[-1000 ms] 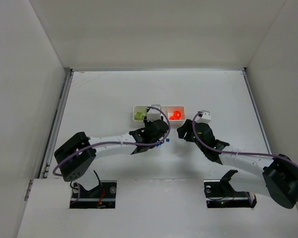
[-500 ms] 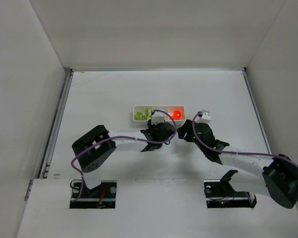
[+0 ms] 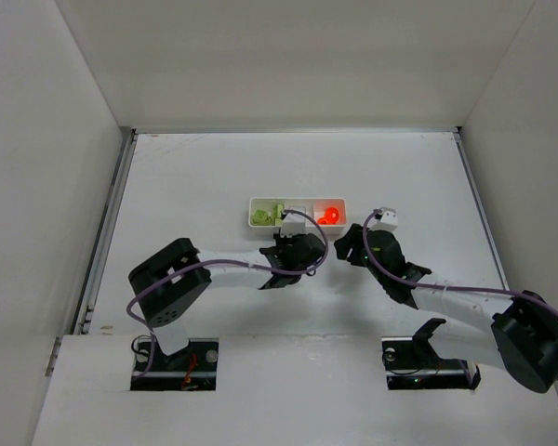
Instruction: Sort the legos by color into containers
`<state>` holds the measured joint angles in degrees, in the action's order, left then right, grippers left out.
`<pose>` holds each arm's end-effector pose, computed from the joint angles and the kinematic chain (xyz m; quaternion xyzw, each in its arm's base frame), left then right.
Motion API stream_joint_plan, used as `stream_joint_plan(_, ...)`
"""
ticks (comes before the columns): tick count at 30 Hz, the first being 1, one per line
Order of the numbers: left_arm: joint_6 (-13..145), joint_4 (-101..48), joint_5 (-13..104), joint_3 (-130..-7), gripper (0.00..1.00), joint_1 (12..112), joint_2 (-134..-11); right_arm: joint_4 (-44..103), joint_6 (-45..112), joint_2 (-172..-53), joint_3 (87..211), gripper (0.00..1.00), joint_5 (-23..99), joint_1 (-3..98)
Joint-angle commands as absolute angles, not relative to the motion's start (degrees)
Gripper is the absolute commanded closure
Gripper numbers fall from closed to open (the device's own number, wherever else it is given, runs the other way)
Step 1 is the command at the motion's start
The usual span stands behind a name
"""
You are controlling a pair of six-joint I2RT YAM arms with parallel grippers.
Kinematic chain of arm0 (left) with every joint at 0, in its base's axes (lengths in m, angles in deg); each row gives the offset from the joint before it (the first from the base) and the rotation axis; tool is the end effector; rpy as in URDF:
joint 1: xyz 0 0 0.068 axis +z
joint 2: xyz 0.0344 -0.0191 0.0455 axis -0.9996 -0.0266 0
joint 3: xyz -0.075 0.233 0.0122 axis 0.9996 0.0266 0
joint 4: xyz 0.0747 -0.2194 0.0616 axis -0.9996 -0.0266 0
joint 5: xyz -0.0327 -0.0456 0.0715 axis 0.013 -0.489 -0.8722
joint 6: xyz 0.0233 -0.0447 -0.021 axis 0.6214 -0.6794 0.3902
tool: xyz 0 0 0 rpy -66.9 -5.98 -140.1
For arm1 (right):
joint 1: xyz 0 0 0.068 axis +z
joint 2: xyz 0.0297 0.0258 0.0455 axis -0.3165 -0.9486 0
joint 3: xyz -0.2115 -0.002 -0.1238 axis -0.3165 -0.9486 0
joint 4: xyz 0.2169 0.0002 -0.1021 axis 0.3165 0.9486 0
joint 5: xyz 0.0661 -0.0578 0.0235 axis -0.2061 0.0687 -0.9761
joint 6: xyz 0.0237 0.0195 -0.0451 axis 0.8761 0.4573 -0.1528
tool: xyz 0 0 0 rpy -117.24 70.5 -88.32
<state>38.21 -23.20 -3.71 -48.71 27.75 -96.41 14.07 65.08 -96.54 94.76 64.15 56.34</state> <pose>0.1818 -0.2752 0.1558 0.0163 0.8667 -0.0912 0.4902 0.1791 0.1244 0.1663 0.0891 0.8468 0.2024 0.4837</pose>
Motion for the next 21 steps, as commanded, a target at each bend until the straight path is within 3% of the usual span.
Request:
stream_joint_plan(1, 37.7, -19.5, -5.9, -46.7, 0.95, 26.6, -88.7, 10.7, 65.1, -95.5, 94.4, 0.36, 63.9, 56.0)
stream_joint_plan(9, 41.2, -14.6, -2.4, -46.8, 0.95, 27.8, -80.8, 10.7, 65.3, -95.0, 94.1, 0.36, 63.9, 56.2)
stream_joint_plan(21, 45.5, -10.1, 5.5, -55.8, 0.95, 36.7, -92.4, 10.4, 65.6, -95.6, 94.0, 0.37, 64.0, 56.4)
